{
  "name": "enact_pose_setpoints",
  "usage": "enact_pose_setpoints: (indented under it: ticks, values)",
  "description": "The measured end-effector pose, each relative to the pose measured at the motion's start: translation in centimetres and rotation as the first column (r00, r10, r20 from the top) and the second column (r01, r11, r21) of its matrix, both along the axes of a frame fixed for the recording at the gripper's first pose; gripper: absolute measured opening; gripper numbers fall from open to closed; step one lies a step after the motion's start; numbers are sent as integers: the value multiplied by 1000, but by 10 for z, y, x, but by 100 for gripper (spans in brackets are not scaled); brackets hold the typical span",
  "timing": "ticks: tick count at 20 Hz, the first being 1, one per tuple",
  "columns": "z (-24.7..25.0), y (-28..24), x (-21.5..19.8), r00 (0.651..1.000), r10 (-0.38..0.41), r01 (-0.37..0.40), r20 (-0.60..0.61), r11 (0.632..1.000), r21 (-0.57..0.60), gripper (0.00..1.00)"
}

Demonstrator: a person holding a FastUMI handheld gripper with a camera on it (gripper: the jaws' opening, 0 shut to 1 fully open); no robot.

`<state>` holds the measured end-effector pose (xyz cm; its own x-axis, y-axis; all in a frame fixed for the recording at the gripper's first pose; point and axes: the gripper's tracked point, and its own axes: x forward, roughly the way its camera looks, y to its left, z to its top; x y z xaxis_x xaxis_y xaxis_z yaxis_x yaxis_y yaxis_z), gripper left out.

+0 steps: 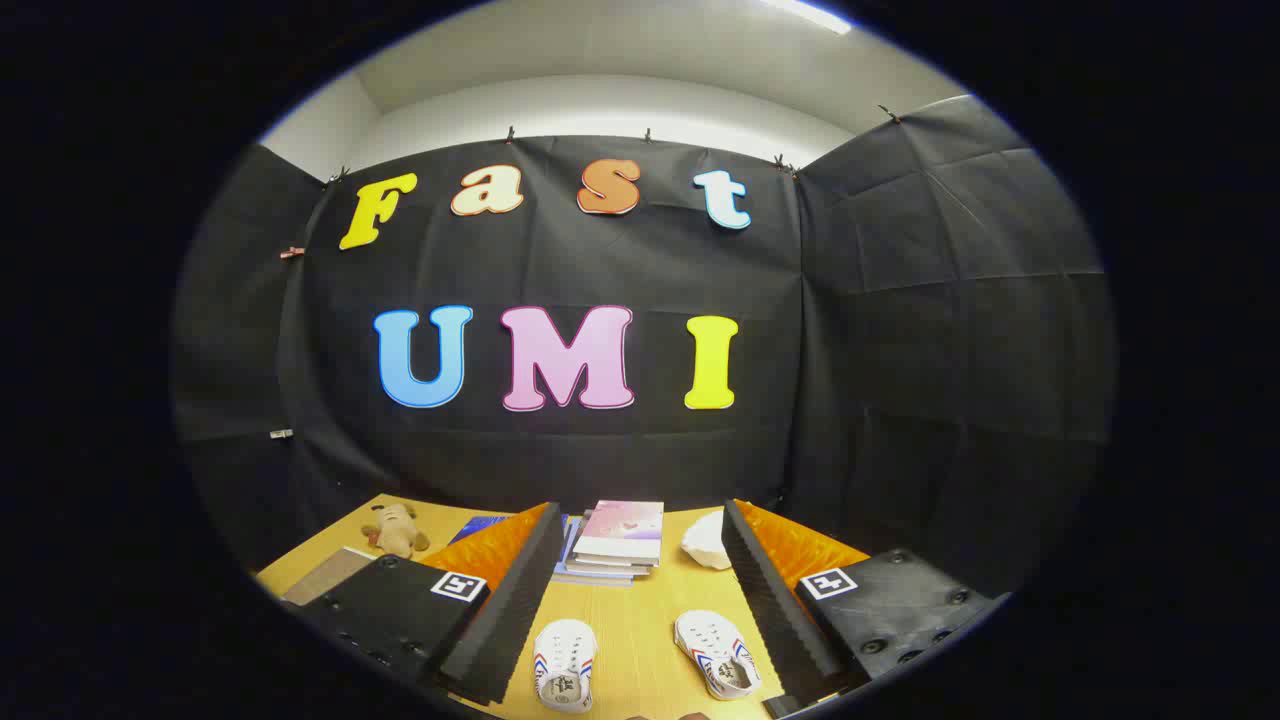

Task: Open the storage box then place both shoes into the box .Put the left shoe in first, then the right shoe, with the right side of both shoes facing outward in a uniform manner.

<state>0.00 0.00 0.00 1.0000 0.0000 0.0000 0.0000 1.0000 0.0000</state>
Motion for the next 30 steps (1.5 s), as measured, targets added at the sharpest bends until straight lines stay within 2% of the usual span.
enact_pose_setpoints:
  ticks: [6, 11, 17, 24, 27, 30]
  values:
    - [-8, 22, -6, 998, -45, 45, -32, 999, -18, 98]
    - [-12, 58, -2, 998, -36, 34, -59, 999, -39, 97]
    - [-14, 83, 16, 996, 45, -48, -75, 998, -37, 97]
    - [-39, 77, 34, 982, 109, -105, -152, 994, 34, 97]
    - [-52, 83, 37, 965, 189, -174, -183, 980, 97, 99]
    - [-76, 94, 35, 919, 296, -257, -260, 951, 173, 98]
